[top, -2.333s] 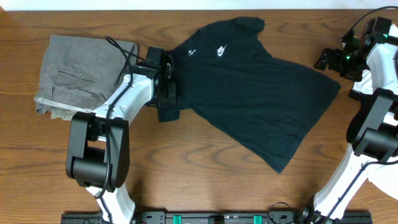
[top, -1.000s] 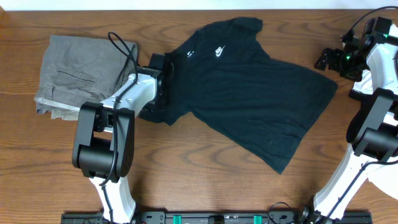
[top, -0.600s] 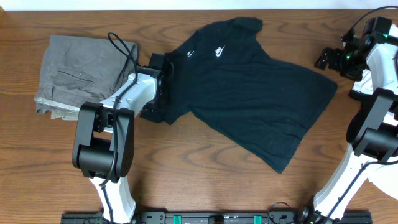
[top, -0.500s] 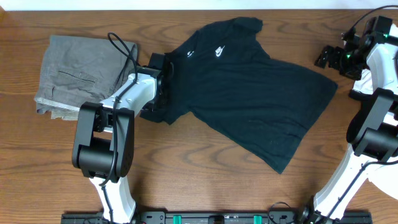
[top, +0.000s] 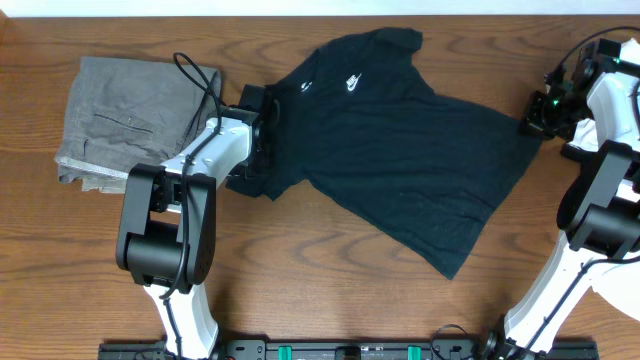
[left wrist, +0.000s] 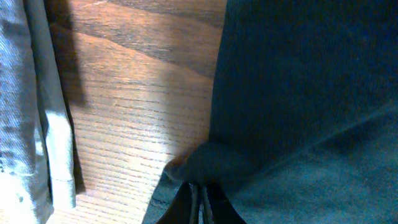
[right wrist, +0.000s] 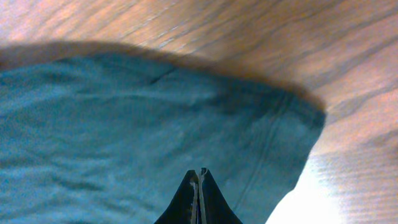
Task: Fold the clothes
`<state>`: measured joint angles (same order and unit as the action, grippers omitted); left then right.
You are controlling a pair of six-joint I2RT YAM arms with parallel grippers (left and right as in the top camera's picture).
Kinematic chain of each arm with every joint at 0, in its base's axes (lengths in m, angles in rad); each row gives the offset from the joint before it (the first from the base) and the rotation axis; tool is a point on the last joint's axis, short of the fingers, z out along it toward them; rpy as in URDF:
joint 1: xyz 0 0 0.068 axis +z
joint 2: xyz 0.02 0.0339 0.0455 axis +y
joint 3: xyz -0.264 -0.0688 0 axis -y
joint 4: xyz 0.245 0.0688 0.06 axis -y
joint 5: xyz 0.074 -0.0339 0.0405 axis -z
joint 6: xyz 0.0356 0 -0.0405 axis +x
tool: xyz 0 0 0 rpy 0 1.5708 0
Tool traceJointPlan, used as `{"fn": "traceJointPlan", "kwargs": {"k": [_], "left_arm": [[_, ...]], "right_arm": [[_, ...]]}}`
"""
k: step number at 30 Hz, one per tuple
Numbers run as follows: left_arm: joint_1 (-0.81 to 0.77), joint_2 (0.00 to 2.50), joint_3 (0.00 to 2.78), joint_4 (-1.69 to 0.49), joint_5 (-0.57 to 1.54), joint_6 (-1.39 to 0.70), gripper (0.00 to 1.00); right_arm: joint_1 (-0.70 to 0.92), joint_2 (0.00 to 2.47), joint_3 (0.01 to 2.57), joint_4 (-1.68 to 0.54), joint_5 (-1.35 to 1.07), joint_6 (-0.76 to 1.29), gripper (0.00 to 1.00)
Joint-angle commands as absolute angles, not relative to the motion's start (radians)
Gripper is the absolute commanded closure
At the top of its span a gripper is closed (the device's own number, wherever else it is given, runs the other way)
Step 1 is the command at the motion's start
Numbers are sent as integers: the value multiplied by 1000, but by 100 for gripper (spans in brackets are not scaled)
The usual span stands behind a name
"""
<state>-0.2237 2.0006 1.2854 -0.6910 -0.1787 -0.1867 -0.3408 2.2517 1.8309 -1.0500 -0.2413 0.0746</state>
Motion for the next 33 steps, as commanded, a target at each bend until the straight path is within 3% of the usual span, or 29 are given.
{"fn": "traceJointPlan", "kwargs": {"k": [1,11,33], "left_arm": [[-219,2007,1308,-691,-165,-189,94],[-219,2007,1308,-697,-163,-194,94],[-235,2007,1280,-733,147,-255,94]], "right_arm": [[-345,2298,1814,-1027,-183,86,99],[-338,2416,1814,-953,-82,90,99],[-247,2585,1814,-368,-48,81,99]]}}
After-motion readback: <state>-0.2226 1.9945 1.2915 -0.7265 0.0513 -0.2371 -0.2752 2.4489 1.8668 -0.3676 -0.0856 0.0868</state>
